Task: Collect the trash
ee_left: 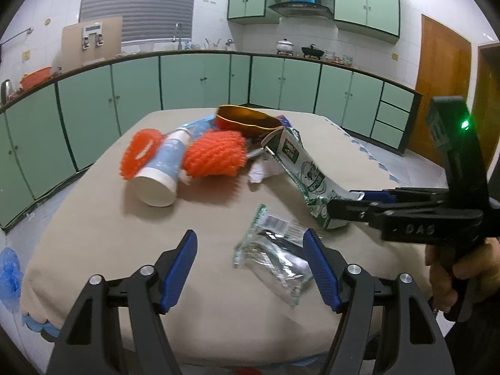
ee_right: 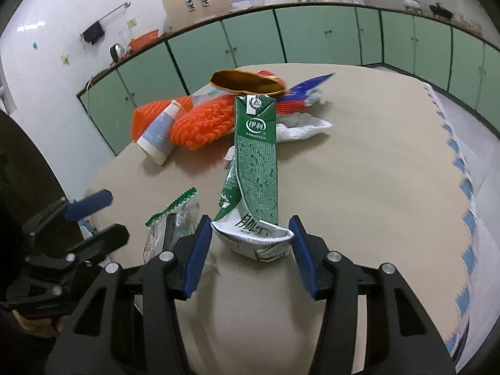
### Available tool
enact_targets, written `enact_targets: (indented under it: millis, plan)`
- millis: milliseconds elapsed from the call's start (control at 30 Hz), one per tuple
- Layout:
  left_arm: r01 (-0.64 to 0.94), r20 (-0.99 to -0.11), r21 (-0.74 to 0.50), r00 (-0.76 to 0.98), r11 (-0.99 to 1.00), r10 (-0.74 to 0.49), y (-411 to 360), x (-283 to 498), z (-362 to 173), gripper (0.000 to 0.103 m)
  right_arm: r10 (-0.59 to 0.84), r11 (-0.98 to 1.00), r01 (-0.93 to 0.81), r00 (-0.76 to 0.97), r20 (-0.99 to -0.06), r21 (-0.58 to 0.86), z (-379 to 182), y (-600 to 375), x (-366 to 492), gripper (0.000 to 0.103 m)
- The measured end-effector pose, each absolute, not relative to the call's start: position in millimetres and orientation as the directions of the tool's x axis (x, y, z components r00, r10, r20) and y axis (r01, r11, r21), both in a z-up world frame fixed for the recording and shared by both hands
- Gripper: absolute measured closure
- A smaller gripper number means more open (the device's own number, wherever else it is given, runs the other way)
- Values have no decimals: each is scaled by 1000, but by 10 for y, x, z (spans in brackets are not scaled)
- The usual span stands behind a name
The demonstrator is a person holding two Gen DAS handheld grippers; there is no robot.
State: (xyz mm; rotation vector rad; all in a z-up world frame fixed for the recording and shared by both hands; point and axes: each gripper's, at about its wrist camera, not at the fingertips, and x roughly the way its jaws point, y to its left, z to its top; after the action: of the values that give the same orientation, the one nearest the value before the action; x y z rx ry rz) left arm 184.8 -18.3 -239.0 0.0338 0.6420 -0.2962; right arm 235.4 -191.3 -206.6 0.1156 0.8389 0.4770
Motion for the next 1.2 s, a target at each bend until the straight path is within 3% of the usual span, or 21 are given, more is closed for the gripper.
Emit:
enact_targets:
  millis: [400, 433, 467, 533, 567, 667, 1200]
  plan:
    - [328, -642, -35, 717, 944, -273, -589, 1916, -2679, 34, 412, 911, -258, 612, -675, 322, -2058, -2426, 1888, 54]
    - [326, -646, -30, 715, 945, -267, -598, 1935, -2699, 38, 408, 913, -254, 609, -680, 321, -2086, -2429, 1862, 54]
    - [329, -649, -33, 711, 944, -271, -599, 1951, -2708, 52, 408, 913, -252, 608, -681, 322, -2094, -2431, 1848, 54]
    - [333, -651, -45, 706, 942, -280, -591, 1969, -2716, 58, 410, 911, -250, 609, -679, 327, -2084, -2433, 1827, 54]
    - [337, -646, -48, 708, 940, -286, -588, 1968, -2700, 67, 410, 911, -249, 612, -677, 328, -2070, -2429, 1819, 54]
    - [349, -628, -55, 716, 935, -304, -564, 1935, -2622, 74, 415, 909, -243, 616, -670, 339, -2026, -2437, 1810, 54]
    - [448, -549, -90, 723, 890, -419, -892, 1723, -2070, 77, 352, 927, -169, 697, -625, 333, -1636, -2894, 1446, 56]
